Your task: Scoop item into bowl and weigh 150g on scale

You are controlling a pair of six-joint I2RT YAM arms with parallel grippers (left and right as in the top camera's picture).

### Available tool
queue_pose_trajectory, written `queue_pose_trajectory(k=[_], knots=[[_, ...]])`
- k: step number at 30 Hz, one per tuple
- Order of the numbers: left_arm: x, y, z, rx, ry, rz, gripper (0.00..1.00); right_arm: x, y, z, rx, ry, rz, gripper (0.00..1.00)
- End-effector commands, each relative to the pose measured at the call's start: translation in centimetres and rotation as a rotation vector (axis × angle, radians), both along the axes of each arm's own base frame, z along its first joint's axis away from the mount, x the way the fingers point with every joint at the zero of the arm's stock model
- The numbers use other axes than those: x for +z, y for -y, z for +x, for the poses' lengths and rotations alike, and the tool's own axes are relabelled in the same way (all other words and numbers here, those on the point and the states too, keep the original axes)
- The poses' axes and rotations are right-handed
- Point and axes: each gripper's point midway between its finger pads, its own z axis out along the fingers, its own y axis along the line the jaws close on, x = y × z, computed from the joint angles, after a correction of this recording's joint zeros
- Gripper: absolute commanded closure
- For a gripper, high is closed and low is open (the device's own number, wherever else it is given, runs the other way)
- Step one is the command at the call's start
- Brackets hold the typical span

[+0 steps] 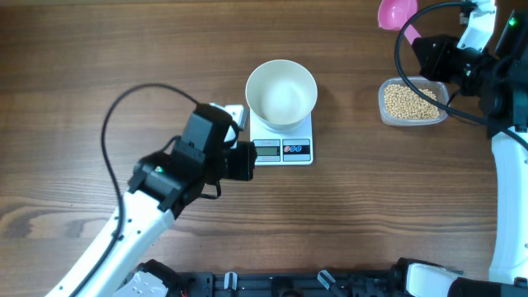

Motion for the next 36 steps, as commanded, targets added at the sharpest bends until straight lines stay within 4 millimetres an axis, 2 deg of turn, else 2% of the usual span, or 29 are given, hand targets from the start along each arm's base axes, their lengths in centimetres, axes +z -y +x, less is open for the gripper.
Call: queue_pose_trajectory(k=[1,2,3,4,5,6,8,9,10,15,17,19,22,25,27,31,36], knots=[[4.1,-1.0,2.0,-0.024,0.162,0.149,0.96,-0.1,-0.2,-0.1,0.008,-0.008,0.022,0.96],[4.6,-0.8,2.1,-0.022,0.161,0.144,0.96,-0.1,-0.2,-0.1,0.008,-0.009,0.021,0.96],[4.8,-0.6,2.1,-0.006,0.148,0.127,0.79,-0.1,-0.2,-0.1,0.008,-0.011,0.022,0.96],[4.8,-0.4,2.1,0.022,0.129,0.108,0.4,-0.1,-0.2,-0.2,0.008,-0.013,0.022,0.96],[4.7,-0.3,2.0,0.04,0.114,0.096,0.17,-0.1,-0.3,-0.3,0.008,-0.016,0.023,0.96],[4.6,-0.1,1.9,0.045,0.105,0.092,0.24,-0.2,-0.3,-0.4,0.008,-0.02,0.024,0.96],[4.3,0.2,1.2,0.051,0.067,0.075,0.62,-0.3,-0.3,-0.5,0.008,-0.028,0.024,0.96],[4.1,0.5,0.8,0.044,0.046,0.063,0.93,-0.4,-0.3,-0.6,0.008,-0.032,0.025,0.96],[4.1,0.8,0.6,0.043,0.041,0.056,0.96,-0.4,-0.3,-0.7,0.008,-0.035,0.026,0.96],[5.4,3.2,1.2,-0.006,0.12,0.001,0.96,-0.5,-0.3,-0.7,0.007,-0.038,0.026,0.96],[5.0,4.4,1.2,-0.053,0.137,0.016,0.96,-0.4,-0.3,-0.7,0.008,-0.038,0.027,0.96],[3.5,5.3,0.9,-0.1,0.117,0.056,0.96,-0.4,-0.3,-0.7,0.008,-0.038,0.027,0.96],[-0.9,7.3,0.5,-0.151,0.029,0.145,0.96,-0.5,-0.3,-0.7,0.007,-0.039,0.027,0.96],[-3.9,7.8,0.5,-0.161,-0.003,0.235,0.96,-0.6,-0.3,-0.8,0.005,-0.047,0.026,0.96],[-4.7,7.8,0.7,-0.157,-0.01,0.264,0.96,-0.8,-0.3,-1.0,0.007,-0.055,0.024,0.96],[-4.8,6.7,0.8,-0.134,-0.028,0.281,0.96,-1.0,-0.3,-1.1,0.015,-0.058,0.007,0.96],[-4.9,1.6,0.0,-0.038,-0.139,0.364,0.96,-1.2,0.0,-1.1,0.001,-0.066,-0.003,0.96]])
